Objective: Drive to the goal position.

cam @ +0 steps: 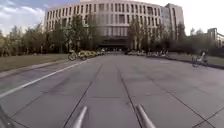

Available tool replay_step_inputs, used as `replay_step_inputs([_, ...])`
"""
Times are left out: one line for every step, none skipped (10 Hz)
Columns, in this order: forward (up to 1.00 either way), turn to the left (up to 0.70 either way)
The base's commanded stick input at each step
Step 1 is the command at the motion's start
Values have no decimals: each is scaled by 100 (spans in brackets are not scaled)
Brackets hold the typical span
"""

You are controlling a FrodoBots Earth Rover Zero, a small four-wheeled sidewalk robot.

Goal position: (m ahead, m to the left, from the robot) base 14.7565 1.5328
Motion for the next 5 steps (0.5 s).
replay_step_inputs([70, 0])
replay_step_inputs([70, 0])
replay_step_inputs([70, 0])
replay_step_inputs([70, 0])
replay_step_inputs([70, 0])
